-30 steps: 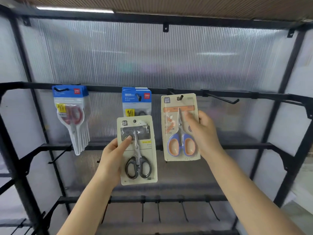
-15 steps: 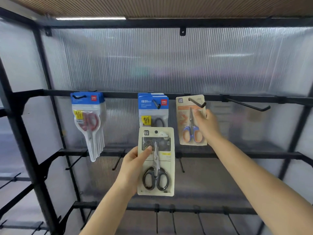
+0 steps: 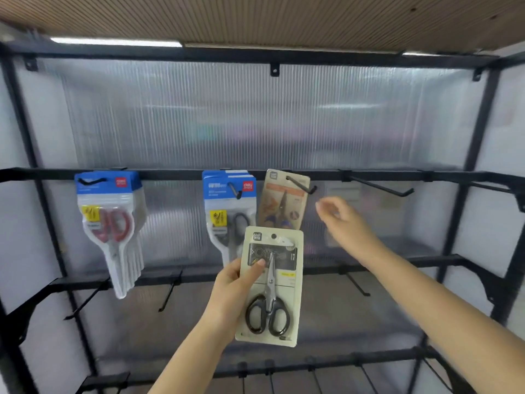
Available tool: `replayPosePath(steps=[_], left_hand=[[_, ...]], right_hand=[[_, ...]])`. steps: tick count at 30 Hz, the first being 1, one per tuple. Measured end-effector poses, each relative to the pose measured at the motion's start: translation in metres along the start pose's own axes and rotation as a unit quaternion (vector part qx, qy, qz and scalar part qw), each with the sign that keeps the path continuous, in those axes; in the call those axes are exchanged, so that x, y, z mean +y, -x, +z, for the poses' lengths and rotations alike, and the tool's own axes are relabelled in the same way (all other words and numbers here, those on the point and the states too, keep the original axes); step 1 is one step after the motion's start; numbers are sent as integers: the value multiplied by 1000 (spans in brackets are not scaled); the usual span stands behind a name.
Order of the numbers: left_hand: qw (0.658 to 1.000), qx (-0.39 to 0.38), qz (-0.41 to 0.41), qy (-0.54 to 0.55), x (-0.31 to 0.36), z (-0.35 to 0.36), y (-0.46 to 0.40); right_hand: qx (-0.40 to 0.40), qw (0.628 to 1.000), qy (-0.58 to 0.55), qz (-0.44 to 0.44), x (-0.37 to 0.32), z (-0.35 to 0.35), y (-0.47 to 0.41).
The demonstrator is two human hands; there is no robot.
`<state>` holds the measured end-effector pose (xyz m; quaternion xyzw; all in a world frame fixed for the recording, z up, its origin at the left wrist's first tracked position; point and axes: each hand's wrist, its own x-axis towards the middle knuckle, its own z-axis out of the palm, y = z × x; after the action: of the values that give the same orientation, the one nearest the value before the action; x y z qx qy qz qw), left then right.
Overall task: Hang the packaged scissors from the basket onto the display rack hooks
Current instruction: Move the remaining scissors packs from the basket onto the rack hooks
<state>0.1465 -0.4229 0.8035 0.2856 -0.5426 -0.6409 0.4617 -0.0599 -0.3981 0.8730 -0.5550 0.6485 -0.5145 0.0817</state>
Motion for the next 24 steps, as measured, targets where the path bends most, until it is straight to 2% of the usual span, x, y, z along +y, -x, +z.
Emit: replayPosePath(steps=[3,6,9,13,19,24], left_hand=[[1000,-22,-15,-5,-13,23,-5],[998,-61,-20,-6,-24,52,-6],[996,-88,-29,-13,-32,80,-5],[991,-128,-31,-10,-39,107,-3],[977,-209,-3,-36,-47,122,5],[978,-202,8,-41,-48,124,7]], right_hand=[[-68,996,-57,1,-4,-27,37],[-81,997,11,3,2,-47,57],[-75,995,59,4,11,-64,67],[-49,997,60,31,15,-88,79],[-18,997,75,18,-6,-122,87],[24,997,68,-3,-25,-139,81]])
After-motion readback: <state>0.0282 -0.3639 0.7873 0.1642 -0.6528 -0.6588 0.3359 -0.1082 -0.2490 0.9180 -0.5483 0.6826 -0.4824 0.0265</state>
